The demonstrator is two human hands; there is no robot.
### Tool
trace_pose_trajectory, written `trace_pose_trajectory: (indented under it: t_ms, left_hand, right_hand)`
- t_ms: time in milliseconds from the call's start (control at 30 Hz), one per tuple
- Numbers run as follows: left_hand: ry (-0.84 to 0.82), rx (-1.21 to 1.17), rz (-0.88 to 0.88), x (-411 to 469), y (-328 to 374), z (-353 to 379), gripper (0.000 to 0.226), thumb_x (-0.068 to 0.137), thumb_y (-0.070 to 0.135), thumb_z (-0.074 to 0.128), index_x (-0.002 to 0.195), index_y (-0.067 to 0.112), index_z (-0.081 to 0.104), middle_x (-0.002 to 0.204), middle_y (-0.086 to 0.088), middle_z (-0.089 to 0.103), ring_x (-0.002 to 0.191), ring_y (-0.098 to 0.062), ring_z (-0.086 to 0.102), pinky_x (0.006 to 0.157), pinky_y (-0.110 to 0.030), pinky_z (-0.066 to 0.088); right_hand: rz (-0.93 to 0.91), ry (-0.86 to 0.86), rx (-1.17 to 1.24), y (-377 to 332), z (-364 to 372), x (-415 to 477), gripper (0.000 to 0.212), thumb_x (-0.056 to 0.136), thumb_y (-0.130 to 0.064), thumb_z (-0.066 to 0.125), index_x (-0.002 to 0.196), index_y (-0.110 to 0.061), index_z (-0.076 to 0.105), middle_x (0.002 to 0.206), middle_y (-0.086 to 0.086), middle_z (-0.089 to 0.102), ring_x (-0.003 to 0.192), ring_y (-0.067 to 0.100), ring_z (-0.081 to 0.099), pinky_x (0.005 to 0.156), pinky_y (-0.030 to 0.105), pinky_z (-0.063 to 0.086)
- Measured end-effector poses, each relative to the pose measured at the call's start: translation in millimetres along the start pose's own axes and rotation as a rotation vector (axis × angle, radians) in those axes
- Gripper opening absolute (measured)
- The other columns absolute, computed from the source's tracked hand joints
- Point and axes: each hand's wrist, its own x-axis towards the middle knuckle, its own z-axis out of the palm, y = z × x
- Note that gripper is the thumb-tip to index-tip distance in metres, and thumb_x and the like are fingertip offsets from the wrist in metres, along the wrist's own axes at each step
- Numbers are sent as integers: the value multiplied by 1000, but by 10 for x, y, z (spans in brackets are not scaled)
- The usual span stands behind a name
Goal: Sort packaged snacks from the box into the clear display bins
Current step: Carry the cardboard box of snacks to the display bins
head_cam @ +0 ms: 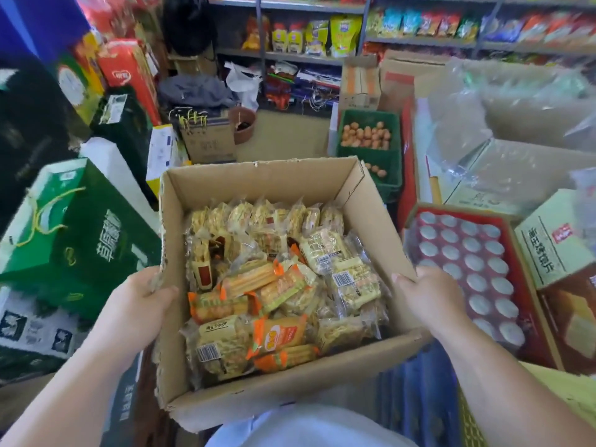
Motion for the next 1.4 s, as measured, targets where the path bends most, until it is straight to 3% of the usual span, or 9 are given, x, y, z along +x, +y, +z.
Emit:
trace_pose_trajectory:
  t_ms: [133, 267, 367, 500, 733, 1000, 1133, 1300, 1400]
  left_hand:
    - [-116, 7, 57, 1010, 531, 408, 34, 99, 25, 64, 133, 18, 63, 114, -11, 73, 98, -32, 69, 86, -43, 53]
    - [-272, 66, 207, 2030, 1205, 972, 6, 98, 20, 64, 96, 22, 70, 61, 7, 67, 61, -21, 63, 59, -31, 44]
    - [-446, 135, 299, 2640, 1803, 1358, 12, 97, 20, 62, 85, 17, 62, 59, -1, 60, 55, -27, 56, 57, -33, 42]
    - [-625, 209, 499, 3022, 2543, 1912, 26, 97, 16, 61, 73, 21, 53, 60, 5, 53, 60, -24, 51, 59, -34, 37]
    - [-943, 321, 774, 2910, 3338, 2882, 14, 98, 16, 61, 84, 17, 63, 73, -3, 66, 69, -25, 60, 66, -38, 47]
    - [-990, 547, 972, 2427, 3826, 3826, 19, 98, 17, 58, 79, 13, 57, 68, -5, 60, 65, -24, 59, 58, -34, 41]
    - [-993, 677, 1089, 2301, 4101, 4153, 14, 100, 18, 57, 94, 6, 62, 86, -13, 67, 82, -30, 63, 74, -39, 49]
    - [-978, 806, 1162, 2270, 4420, 4492, 23, 100, 19, 59, 87, 0, 58, 77, -16, 62, 63, -26, 55, 56, -32, 35]
    - [-975, 871, 1247, 2315, 4613, 4744, 19, 100, 23, 60, 90, 6, 61, 85, -12, 66, 79, -30, 63, 63, -33, 42]
  right_hand:
    - [112, 50, -8, 44, 59, 607, 36, 93, -37, 63, 82, -3, 64, 82, 11, 68, 69, 24, 54, 64, 36, 47]
    - [305, 122, -46, 104, 35, 1046, 41, 94, -38, 59, 103, 1, 69, 100, 19, 70, 98, 37, 62, 77, 36, 46]
    - [462, 163, 9, 101, -102, 1148, 41, 84, -46, 49, 80, -7, 63, 79, 13, 64, 84, 36, 61, 67, 35, 39]
    - [707, 239, -39, 170, -191, 995, 38, 94, -42, 57, 94, -7, 72, 74, 8, 56, 83, 34, 62, 67, 33, 33]
    - [1111, 346, 23, 477, -234, 366, 33, 97, -43, 59, 80, -15, 61, 69, 1, 55, 78, 32, 62, 61, 33, 36]
    - [1241, 375, 125, 864, -249, 122, 32, 99, -39, 56, 79, -15, 64, 68, 1, 60, 65, 20, 58, 56, 31, 41]
    - [1240, 375, 166, 915, -188, 163, 36, 101, -37, 52, 70, -19, 56, 67, 2, 60, 63, 19, 58, 53, 29, 36]
    - [1271, 348, 137, 910, -201, 223, 39, 102, -39, 49, 68, -21, 49, 66, -4, 52, 60, 14, 48, 53, 31, 32]
    - [1280, 291, 156, 877, -209, 296, 39, 102, -41, 49, 69, -21, 48, 68, -3, 51, 62, 16, 49, 53, 31, 32]
